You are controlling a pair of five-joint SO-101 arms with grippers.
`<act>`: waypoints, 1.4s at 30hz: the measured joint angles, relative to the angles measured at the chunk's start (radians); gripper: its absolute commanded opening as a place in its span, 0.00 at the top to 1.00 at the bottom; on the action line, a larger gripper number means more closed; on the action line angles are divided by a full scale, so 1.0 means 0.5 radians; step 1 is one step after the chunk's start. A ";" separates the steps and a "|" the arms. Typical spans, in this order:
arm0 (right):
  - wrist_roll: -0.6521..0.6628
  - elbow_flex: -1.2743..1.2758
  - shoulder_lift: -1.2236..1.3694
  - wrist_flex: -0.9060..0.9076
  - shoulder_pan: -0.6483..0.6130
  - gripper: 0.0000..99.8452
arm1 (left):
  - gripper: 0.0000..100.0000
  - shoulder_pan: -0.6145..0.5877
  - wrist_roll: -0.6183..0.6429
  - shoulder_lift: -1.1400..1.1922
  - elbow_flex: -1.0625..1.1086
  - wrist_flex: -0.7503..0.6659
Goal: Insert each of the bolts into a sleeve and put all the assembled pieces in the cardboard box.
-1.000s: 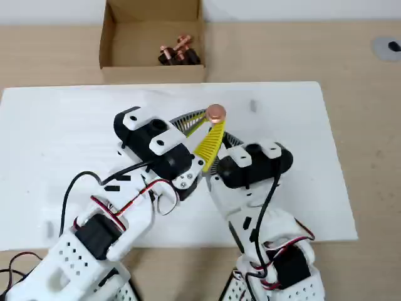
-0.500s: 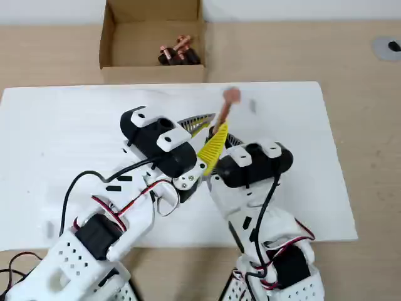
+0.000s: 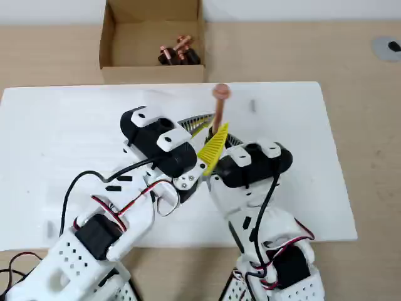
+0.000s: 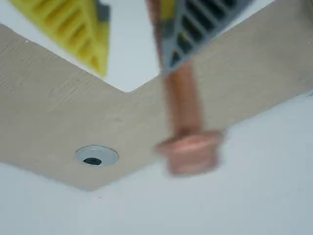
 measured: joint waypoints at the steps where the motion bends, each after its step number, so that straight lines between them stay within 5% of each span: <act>1: 0.000 0.000 0.000 0.000 0.000 0.99 | 0.89 0.000 0.000 0.000 0.000 0.025; 21: 0.003 0.000 0.000 0.000 0.000 0.99 | 0.87 -0.368 0.098 -0.003 -0.825 1.166; 42: 0.160 0.138 0.003 -0.423 -0.003 0.99 | 0.87 -0.371 0.255 -0.009 -0.899 1.209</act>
